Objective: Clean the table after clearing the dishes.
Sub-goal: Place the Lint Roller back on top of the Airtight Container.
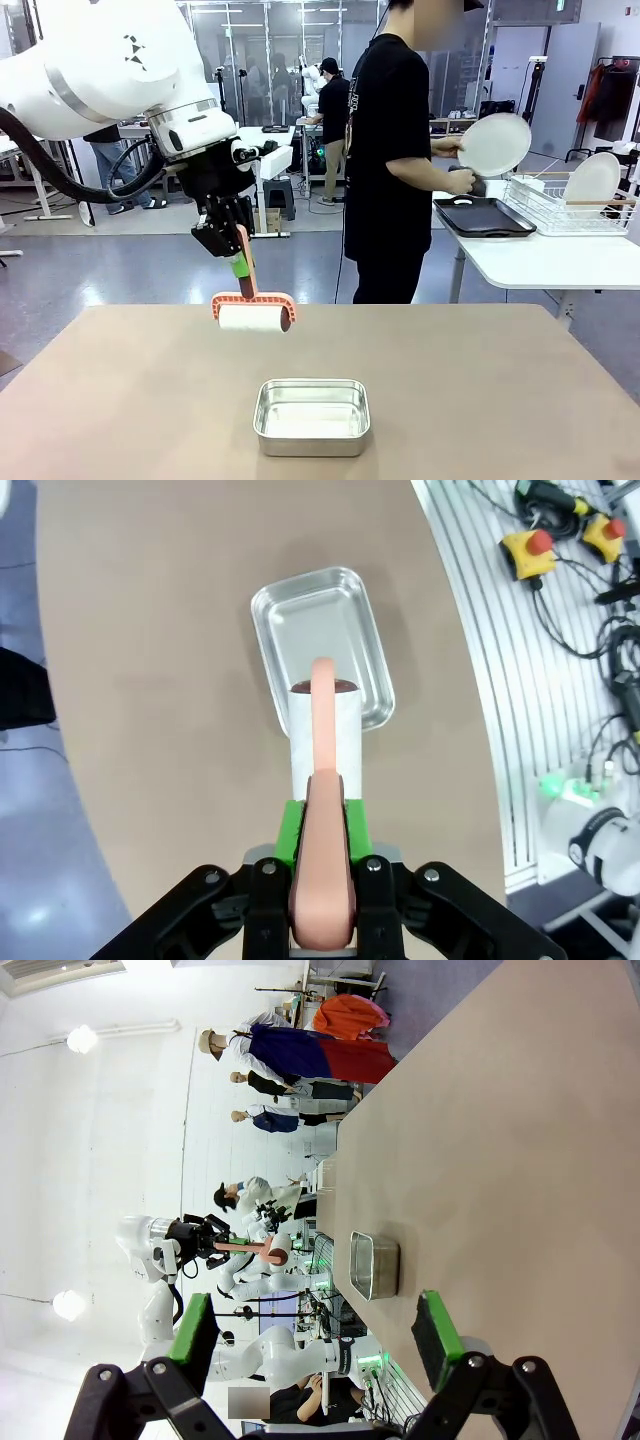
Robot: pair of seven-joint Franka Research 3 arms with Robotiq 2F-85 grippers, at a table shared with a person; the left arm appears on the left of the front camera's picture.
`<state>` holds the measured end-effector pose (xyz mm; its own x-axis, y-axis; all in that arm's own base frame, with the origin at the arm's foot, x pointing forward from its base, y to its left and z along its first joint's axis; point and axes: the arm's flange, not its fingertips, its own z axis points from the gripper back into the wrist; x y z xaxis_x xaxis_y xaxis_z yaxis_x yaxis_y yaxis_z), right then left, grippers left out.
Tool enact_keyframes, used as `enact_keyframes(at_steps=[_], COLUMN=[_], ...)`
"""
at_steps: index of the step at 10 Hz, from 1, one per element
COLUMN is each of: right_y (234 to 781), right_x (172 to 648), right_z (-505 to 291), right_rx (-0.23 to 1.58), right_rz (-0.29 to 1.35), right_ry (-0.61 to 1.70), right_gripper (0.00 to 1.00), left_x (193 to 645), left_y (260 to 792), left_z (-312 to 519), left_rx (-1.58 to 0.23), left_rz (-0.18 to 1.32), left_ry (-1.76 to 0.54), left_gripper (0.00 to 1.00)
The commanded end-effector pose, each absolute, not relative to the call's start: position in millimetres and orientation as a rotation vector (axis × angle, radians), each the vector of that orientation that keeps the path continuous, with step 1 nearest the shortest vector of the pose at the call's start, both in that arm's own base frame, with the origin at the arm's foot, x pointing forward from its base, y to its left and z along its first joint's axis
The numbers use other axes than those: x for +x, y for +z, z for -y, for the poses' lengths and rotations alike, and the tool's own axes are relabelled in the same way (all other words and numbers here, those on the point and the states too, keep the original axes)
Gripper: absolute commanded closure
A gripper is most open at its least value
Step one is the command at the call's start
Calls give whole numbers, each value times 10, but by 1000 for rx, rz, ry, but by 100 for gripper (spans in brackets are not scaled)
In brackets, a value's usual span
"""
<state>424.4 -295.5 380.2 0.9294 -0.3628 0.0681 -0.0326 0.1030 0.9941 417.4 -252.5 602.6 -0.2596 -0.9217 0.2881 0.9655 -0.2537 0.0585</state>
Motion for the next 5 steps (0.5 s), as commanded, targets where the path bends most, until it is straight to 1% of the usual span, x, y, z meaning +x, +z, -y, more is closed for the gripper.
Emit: enact_keyframes(at_steps=[1, 4, 5], right_y=[3829, 3829, 3829], right_x=[4206, 4206, 4206], right_z=[2941, 2941, 2941], right_rx=[1446, 1446, 1446], right_rz=[325, 325, 325], right_ry=[-250, -250, -250], right_gripper=[0, 0, 0], left_x=[4174, 4188, 4198], left_y=[6030, 6011, 5860], left_z=[2463, 2500, 2676], left_rx=[-238, -232, -154], left_rz=[243, 253, 168], left_ry=[-1828, -1817, -1801], left_gripper=[79, 79, 79])
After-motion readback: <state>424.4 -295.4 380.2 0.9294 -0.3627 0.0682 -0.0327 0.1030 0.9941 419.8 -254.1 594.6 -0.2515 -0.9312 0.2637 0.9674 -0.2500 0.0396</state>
